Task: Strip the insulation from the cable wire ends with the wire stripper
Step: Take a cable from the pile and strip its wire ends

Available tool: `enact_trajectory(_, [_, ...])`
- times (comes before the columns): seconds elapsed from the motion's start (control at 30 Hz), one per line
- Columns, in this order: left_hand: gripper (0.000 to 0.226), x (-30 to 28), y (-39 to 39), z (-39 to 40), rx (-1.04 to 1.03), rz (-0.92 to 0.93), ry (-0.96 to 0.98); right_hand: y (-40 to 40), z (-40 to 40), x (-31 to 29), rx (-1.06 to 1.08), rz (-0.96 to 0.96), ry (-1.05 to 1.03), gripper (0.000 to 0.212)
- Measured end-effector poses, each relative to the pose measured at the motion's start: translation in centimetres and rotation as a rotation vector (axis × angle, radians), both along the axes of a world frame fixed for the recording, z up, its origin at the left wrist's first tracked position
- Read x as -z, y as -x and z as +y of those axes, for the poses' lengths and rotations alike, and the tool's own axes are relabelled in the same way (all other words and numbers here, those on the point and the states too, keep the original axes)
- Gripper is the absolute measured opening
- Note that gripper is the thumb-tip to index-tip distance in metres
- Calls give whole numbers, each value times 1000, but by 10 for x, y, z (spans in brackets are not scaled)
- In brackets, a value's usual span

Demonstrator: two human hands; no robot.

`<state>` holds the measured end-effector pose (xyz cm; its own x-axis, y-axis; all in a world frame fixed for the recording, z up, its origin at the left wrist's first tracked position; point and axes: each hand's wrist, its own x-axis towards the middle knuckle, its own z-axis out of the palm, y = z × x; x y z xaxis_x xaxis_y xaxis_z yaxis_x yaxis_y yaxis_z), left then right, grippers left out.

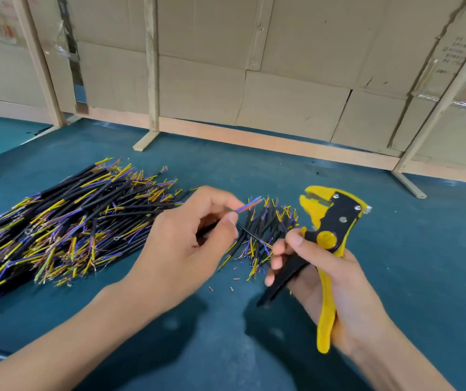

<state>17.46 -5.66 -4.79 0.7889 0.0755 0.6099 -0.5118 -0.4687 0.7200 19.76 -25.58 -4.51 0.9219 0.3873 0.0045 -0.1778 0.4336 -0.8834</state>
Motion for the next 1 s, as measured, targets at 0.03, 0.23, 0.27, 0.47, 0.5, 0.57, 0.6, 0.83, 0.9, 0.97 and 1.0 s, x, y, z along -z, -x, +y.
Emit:
enact_trajectory(0.03, [12,3,0,-2,45,30,-27,1,0,0,43,-39,-24,15])
enact_trajectory(0.23, [9,14,2,-11,174,105,-133,-2,-6,1,132,-218,23,20])
enact_trajectory(0.27, [7,14,3,-12,169,100,-132,-3,-7,2,147,-241,54,21])
enact_trajectory(0.47, [7,6,6,-12,154,53,-69,-3,-5,12,139,-293,170,20])
enact_trajectory(0.5, [6,5,6,-12,141,34,-75,-3,-5,12,131,-280,179,20])
enact_trajectory(0.57, [5,3,6,-12,116,14,-96,-2,-3,13,98,-244,172,18])
enact_trajectory(0.6, [6,3,6,-11,91,-7,-133,-1,-3,12,72,-224,160,15])
enact_trajectory(0.83, [20,-2,-1,4,-178,-256,-382,3,-9,8,-349,-143,133,10])
enact_trajectory(0.9, [19,-4,-4,11,-203,-313,-426,3,-8,11,-442,-157,160,11])
enact_trajectory(0.97, [17,-5,-5,16,-197,-356,-453,4,-7,15,-502,-151,159,13])
enact_trajectory(1.0, [16,-6,-5,17,-187,-368,-459,4,-6,17,-523,-147,147,14])
